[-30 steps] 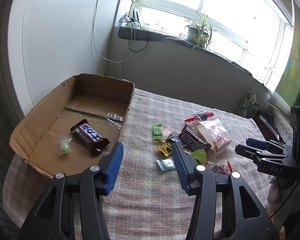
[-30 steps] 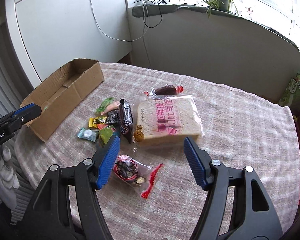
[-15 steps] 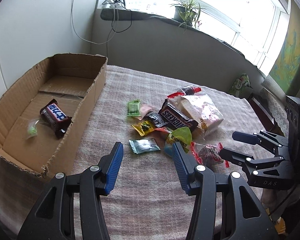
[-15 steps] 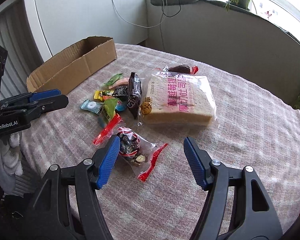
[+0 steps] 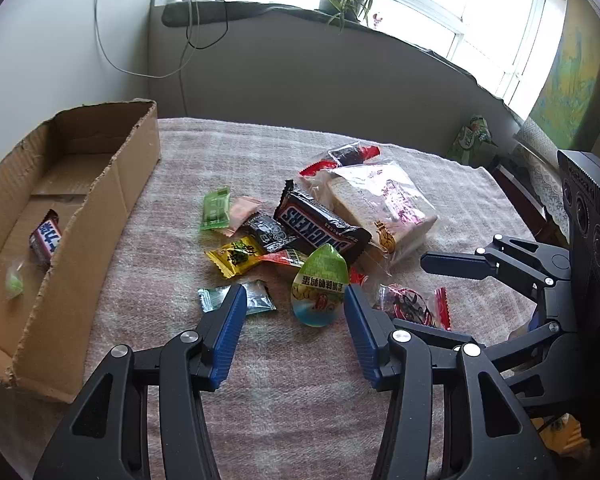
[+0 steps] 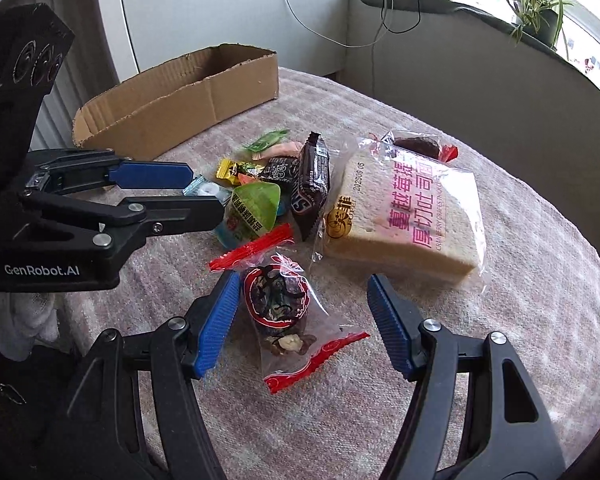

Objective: Organize snacks
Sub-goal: 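Move the right gripper back to the red-edged bag of nuts, then close the right gripper on the red-edged nut bag and lift it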

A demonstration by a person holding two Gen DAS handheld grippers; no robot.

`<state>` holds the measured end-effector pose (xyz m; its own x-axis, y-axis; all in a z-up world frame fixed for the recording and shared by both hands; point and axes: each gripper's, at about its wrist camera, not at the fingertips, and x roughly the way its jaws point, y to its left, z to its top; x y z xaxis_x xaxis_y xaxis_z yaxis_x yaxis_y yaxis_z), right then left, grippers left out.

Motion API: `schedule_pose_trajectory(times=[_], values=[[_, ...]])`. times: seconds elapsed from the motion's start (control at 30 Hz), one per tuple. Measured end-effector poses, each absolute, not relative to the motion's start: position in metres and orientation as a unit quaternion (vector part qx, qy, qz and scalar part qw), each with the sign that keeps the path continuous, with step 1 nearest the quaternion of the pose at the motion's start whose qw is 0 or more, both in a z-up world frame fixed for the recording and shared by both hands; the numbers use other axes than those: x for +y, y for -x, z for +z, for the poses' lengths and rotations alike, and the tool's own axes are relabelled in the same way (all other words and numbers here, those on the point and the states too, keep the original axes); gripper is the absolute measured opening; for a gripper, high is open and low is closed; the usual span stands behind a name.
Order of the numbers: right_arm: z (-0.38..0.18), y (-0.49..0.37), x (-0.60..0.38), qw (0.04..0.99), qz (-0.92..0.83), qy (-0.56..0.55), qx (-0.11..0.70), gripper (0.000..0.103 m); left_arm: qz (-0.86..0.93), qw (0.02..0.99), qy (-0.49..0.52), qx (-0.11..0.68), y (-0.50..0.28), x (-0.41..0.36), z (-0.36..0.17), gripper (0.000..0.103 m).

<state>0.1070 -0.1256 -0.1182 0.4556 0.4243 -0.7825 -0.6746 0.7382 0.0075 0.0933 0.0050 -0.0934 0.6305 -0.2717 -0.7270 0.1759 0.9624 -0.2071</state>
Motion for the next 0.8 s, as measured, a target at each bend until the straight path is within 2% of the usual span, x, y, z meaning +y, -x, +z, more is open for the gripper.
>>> schedule_pose_trajectory(times=[0.3,0.57,0.67,0.7,0.77,0.8], values=[[-0.130,-0.112,-0.127,0.822,0.349,0.132,0.430,0.049,-0.134,0.892,0.045,0.429,-0.109,-0.005,-0.106,0.049],[-0.131,-0.112,-0.130,0.825,0.341,0.124,0.432,0.041,-0.140,0.890,0.036,0.432,-0.115,-0.009,-0.110,0.049],[-0.130,-0.108,-0.130,0.827,0.335,0.130,0.432,0.040,-0.144,0.891,0.023,0.431,-0.113,-0.012,-0.110,0.044],[-0.130,-0.107,-0.129,0.828,0.333,0.132,0.431,0.040,-0.149,0.889,0.020,0.433,-0.112,-0.014,-0.111,0.036],[-0.130,-0.104,-0.130,0.830,0.328,0.132,0.432,0.039,-0.147,0.889,0.008,0.434,-0.111,-0.019,-0.113,0.033],[-0.130,-0.104,-0.130,0.831,0.327,0.129,0.432,0.039,-0.145,0.890,0.003,0.432,-0.110,-0.021,-0.113,0.027]])
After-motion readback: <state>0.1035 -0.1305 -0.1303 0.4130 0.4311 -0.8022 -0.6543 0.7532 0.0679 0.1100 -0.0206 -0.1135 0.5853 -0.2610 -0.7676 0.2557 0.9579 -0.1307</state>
